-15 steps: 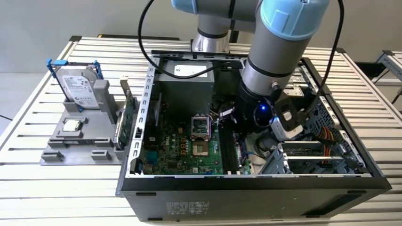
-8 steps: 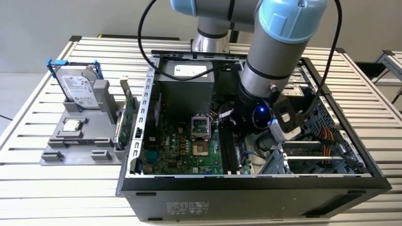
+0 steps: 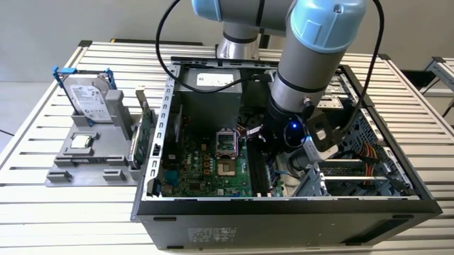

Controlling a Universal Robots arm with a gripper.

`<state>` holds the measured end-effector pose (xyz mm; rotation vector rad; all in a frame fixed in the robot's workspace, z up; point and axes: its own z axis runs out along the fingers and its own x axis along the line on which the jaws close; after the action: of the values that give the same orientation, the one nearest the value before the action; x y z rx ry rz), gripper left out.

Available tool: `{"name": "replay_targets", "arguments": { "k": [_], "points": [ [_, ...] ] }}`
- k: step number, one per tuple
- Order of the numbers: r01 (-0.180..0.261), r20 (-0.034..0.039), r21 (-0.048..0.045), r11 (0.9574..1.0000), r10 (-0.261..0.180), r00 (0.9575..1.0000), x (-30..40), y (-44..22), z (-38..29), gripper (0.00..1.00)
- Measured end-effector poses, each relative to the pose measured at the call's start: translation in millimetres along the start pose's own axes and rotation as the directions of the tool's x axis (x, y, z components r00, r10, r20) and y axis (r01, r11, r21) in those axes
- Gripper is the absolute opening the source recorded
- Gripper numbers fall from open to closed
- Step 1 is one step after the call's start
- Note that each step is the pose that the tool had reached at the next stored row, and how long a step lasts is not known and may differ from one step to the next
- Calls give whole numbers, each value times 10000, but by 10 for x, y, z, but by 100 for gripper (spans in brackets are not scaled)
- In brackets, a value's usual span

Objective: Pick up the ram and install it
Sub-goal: 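Insert the ram into the slot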

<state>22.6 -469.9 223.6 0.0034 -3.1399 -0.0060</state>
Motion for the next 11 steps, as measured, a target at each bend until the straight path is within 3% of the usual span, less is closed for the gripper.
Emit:
{"name": "replay_targets", "arguments": {
  "k": [11],
  "points": [
    [21, -1, 9, 10000, -21, 10000, 7, -13, 26, 0]
  ]
}}
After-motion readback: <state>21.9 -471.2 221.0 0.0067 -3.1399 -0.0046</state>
